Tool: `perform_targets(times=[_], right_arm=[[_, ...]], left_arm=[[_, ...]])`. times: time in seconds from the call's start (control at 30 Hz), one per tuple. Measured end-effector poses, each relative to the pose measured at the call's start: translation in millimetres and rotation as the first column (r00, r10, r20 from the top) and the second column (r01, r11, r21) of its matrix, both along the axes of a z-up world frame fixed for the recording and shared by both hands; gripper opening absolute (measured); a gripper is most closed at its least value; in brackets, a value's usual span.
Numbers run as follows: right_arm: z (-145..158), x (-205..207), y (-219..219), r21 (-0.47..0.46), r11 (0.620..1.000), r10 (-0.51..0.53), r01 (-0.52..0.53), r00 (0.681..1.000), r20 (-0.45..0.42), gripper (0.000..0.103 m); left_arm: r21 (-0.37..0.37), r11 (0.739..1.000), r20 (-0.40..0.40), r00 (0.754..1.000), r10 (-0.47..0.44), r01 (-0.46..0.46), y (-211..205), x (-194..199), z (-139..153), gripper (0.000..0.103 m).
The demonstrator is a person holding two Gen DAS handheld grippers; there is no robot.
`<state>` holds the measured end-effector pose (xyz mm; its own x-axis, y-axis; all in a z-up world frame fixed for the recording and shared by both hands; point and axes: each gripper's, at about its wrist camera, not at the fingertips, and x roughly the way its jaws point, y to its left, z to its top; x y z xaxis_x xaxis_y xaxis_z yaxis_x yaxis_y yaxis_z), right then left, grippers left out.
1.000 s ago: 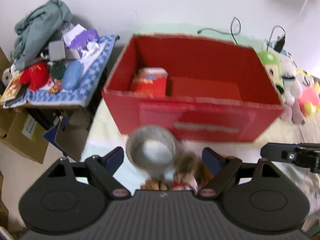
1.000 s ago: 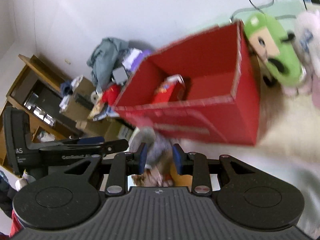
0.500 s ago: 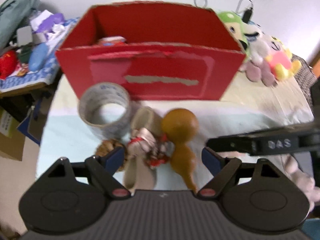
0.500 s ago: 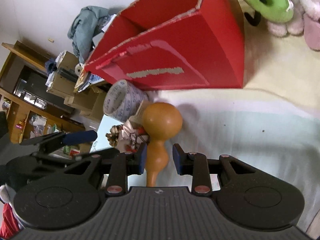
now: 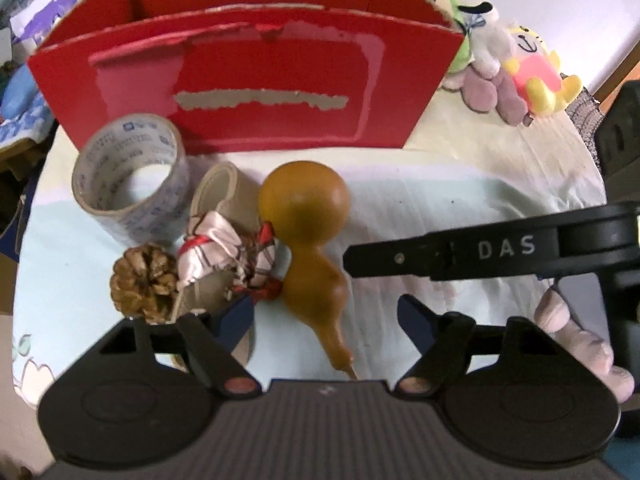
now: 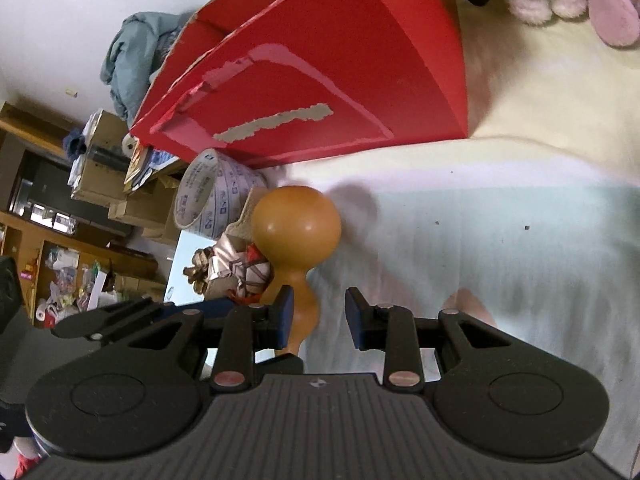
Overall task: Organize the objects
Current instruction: 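Close the right gripper around the neck of the brown gourd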
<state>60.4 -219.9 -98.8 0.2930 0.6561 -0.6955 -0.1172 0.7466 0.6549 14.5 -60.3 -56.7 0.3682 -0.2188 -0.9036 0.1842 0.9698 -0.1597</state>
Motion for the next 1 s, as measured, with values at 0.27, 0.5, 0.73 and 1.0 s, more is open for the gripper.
perform_targets(times=[0.27,0.5,0.73,1.0], right_arm=[[1,8,0,0.032,0.999,-0.021,0.022,1.0,-0.006,0.032],[-2,18,13,0.03,0.999,0.011,-0.011,1.0,-0.007,0.033],[-9,22,20,0.028,0.999,0.028,-0.027,1.0,-0.01,0.041],[-14,23,14,0.086,0.996,0.027,-0.023,0.999,-0.035,0.032]], left_arm=[[-0.048,0.999,-0.045,0.999,0.007,-0.009,6,15,-11,0.081],[-0.09,0.996,-0.063,0.998,-0.006,0.0,6,23,-19,0.082],[-0.08,0.997,-0.061,0.998,-0.01,0.005,4,26,-21,0.083],[-0.081,0.997,-0.067,0.998,-0.015,0.009,3,29,-23,0.083]])
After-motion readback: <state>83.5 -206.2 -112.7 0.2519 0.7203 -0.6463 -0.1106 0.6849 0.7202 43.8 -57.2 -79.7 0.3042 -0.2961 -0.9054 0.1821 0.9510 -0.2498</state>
